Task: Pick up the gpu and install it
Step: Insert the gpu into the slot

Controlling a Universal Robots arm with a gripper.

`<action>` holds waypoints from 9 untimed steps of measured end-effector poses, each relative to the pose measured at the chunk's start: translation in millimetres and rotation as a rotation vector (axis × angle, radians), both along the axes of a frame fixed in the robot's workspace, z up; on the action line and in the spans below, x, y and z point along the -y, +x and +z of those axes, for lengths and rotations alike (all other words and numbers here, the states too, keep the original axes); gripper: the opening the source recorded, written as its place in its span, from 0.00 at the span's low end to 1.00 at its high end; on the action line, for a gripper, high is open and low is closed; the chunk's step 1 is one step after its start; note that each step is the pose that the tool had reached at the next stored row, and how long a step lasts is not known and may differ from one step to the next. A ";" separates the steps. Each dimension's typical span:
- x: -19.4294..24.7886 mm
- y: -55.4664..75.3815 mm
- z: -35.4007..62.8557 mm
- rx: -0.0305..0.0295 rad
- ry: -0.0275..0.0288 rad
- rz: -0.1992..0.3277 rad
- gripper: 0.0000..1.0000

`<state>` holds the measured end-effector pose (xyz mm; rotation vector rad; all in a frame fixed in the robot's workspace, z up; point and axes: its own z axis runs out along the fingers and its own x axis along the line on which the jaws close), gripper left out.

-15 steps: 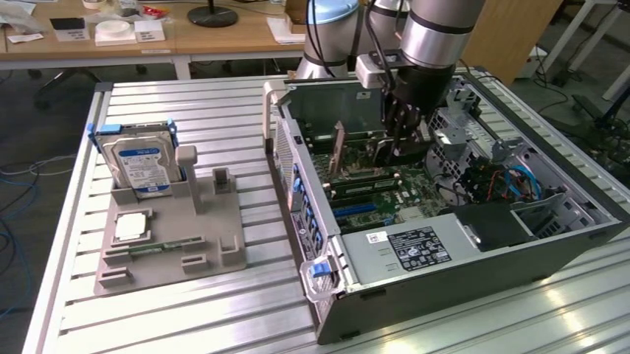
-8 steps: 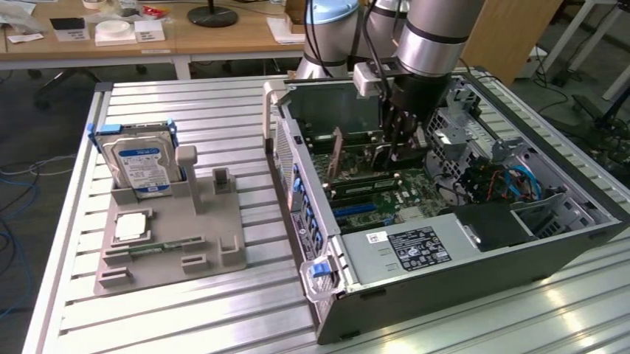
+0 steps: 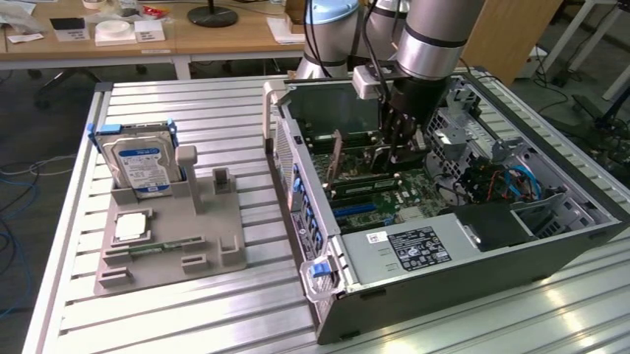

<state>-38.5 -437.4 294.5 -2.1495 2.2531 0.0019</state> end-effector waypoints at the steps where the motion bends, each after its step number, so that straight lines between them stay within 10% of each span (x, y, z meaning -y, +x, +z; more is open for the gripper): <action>1: 0.0 -0.4 -0.1 0.0000 0.0000 0.000 0.28; 9: 2.6 -3.1 -2.0 0.0000 0.0000 0.000 0.28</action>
